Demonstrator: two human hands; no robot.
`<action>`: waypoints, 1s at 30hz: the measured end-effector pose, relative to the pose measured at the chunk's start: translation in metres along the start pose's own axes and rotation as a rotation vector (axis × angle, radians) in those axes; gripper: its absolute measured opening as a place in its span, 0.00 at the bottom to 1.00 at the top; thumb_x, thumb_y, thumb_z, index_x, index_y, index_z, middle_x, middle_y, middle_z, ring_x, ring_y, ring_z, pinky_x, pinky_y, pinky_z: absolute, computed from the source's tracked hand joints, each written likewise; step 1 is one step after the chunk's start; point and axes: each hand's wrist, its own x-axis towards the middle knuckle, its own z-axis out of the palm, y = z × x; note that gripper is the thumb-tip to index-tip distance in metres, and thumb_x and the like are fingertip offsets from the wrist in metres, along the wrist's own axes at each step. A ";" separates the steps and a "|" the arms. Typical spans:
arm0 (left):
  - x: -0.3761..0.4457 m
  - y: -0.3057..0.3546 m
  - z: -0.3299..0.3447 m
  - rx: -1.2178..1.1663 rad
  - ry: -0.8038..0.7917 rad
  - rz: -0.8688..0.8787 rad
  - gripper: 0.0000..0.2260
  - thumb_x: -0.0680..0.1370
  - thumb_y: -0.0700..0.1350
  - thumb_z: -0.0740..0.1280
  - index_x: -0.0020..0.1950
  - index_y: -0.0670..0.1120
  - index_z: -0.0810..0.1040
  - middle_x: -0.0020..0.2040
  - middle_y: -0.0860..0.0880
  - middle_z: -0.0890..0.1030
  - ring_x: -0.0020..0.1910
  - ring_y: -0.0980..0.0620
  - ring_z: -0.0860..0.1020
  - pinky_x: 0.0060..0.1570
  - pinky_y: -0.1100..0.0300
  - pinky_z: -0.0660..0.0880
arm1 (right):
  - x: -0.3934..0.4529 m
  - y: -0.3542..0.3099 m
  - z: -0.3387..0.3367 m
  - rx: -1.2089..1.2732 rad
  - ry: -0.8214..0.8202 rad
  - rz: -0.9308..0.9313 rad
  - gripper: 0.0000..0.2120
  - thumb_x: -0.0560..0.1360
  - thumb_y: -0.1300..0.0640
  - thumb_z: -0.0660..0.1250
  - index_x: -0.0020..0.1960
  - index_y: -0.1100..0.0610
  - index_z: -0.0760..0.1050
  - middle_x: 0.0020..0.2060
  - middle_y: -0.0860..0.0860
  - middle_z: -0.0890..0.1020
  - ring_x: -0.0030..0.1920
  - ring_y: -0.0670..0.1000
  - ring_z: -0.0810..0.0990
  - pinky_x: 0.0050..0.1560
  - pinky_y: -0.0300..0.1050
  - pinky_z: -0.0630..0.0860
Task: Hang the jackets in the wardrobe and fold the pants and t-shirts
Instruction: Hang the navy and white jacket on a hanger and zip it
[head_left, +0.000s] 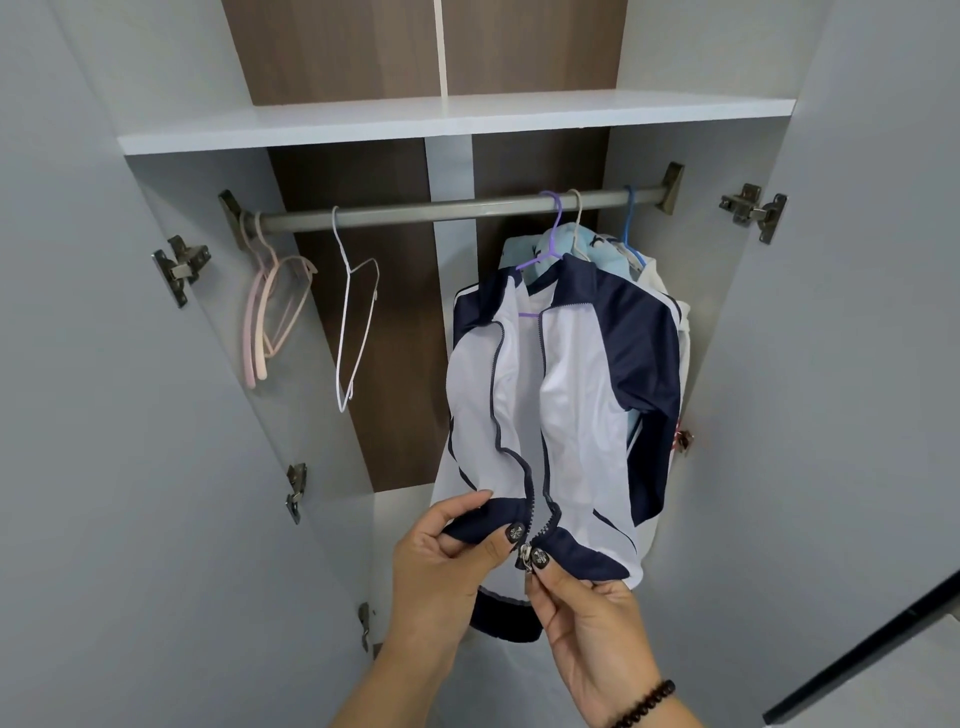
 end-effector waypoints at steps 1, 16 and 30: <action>0.000 0.000 0.000 0.007 0.000 -0.004 0.16 0.68 0.29 0.73 0.53 0.44 0.81 0.41 0.43 0.86 0.38 0.51 0.84 0.40 0.61 0.79 | 0.001 0.001 0.000 0.010 0.019 0.001 0.14 0.71 0.77 0.62 0.38 0.65 0.83 0.40 0.60 0.85 0.36 0.52 0.85 0.35 0.40 0.81; 0.007 0.004 -0.019 0.158 -0.022 0.024 0.14 0.69 0.28 0.73 0.49 0.43 0.80 0.39 0.45 0.86 0.38 0.51 0.84 0.40 0.62 0.79 | 0.011 0.015 0.014 -0.007 0.091 0.017 0.08 0.71 0.75 0.63 0.47 0.68 0.78 0.39 0.59 0.84 0.35 0.50 0.84 0.37 0.39 0.81; 0.017 -0.010 -0.041 0.120 0.004 -0.072 0.14 0.71 0.28 0.71 0.52 0.43 0.80 0.41 0.43 0.86 0.39 0.49 0.84 0.42 0.61 0.80 | 0.029 0.019 0.007 -0.535 0.017 0.551 0.17 0.78 0.51 0.61 0.40 0.62 0.80 0.29 0.54 0.77 0.26 0.49 0.73 0.28 0.39 0.70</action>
